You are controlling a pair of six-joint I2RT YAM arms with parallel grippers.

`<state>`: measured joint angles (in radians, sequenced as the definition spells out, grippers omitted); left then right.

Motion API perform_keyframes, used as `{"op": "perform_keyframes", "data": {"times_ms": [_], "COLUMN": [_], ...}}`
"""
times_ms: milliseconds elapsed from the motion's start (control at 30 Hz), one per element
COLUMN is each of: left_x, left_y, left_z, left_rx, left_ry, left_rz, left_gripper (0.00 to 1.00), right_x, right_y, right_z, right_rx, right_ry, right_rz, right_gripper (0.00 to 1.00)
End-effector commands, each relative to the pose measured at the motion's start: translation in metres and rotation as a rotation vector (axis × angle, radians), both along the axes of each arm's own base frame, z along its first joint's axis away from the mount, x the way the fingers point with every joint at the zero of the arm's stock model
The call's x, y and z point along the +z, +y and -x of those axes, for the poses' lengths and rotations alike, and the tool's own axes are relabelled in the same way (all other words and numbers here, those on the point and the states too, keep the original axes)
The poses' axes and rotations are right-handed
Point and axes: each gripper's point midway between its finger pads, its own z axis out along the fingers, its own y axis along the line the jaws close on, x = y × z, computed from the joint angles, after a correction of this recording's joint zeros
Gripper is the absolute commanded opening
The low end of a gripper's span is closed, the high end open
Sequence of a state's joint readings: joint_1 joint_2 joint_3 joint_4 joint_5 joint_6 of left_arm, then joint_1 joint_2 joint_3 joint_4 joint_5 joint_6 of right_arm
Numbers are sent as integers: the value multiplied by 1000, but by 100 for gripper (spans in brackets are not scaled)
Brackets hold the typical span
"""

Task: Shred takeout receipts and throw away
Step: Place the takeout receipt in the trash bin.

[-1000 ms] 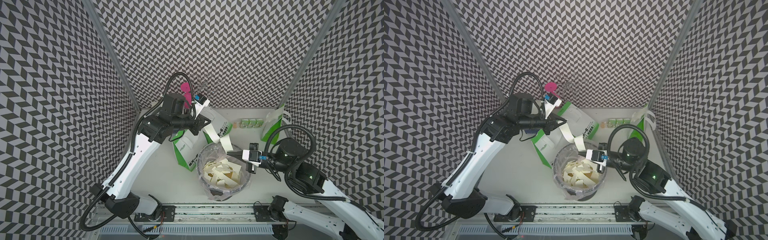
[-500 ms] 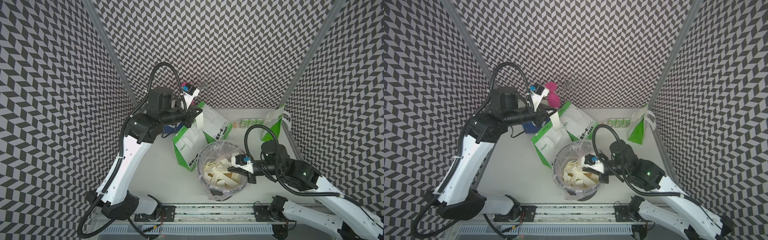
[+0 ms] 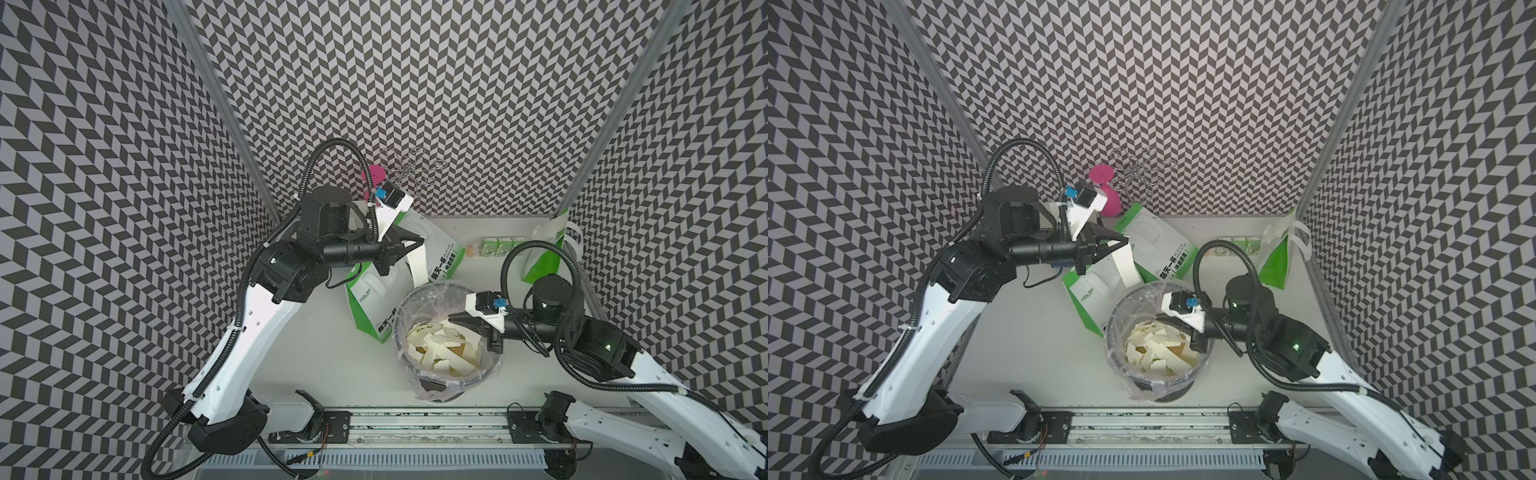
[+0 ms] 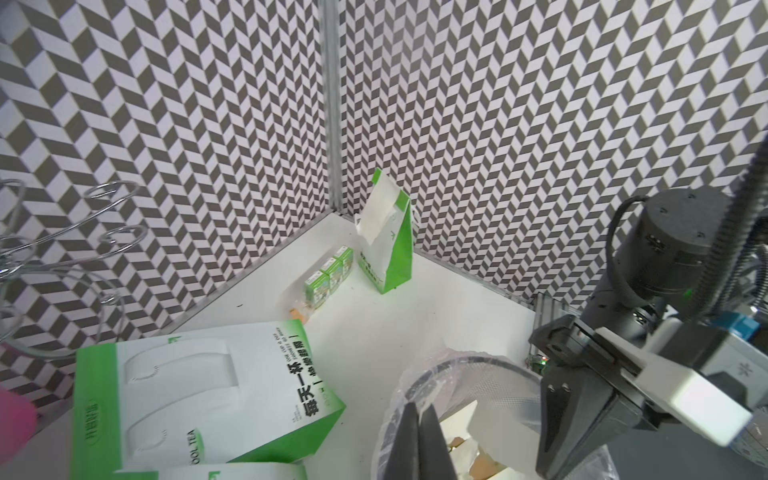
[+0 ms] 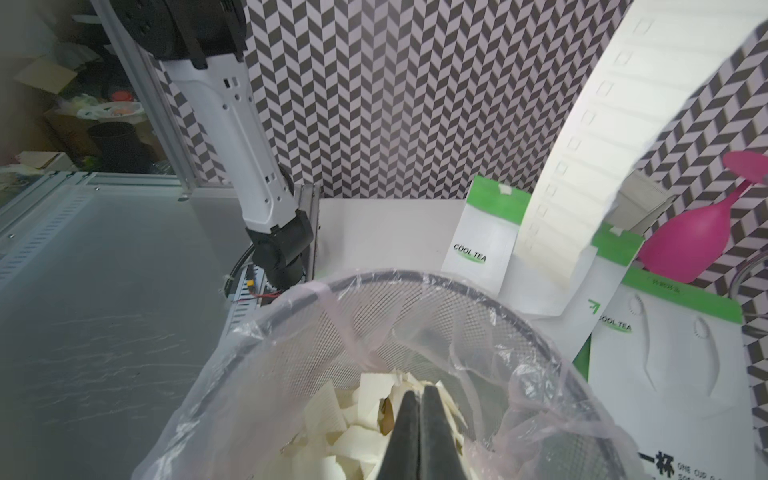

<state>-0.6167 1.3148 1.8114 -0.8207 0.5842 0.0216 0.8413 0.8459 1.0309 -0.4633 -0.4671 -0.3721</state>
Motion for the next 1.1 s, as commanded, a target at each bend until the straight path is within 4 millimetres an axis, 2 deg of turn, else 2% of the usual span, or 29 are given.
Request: {"op": "perform_keyframes", "data": {"times_ms": [0, 67, 200, 400, 800, 900, 933, 1000, 1067], "left_x": [16, 16, 18, 4, 6, 13, 14, 14, 14], "left_y": [-7, -13, -20, -27, -26, -25, -25, -27, -29], "left_z": [21, 27, 37, 40, 47, 49, 50, 52, 53], "left_rx": [-77, -106, -143, -161, -171, -177, -181, -200, -213], "left_ry": [-31, -26, -21, 7, 0, -17, -17, -7, 2], "left_rz": [64, 77, 101, 83, 111, 136, 141, 146, 152], "left_gripper": [0, 0, 0, 0, 0, 0, 0, 0, 0], "right_x": [47, 57, 74, 100, 99, 91, 89, 87, 86], "right_y": [4, 4, 4, 0, -1, -1, 0, 0, 4], "right_z": [-5, -11, -16, -18, -29, -34, -35, -37, -35], "right_rx": [-18, -45, -67, -41, 12, 9, 8, 14, 41], "right_ry": [-89, -98, -106, -103, -46, -37, -34, -36, -35], "right_rz": [-167, -199, -277, -394, -426, -405, -403, -407, -403], "right_gripper": [0, 4, 0, 0, 2, 10, 15, 34, 41]}}
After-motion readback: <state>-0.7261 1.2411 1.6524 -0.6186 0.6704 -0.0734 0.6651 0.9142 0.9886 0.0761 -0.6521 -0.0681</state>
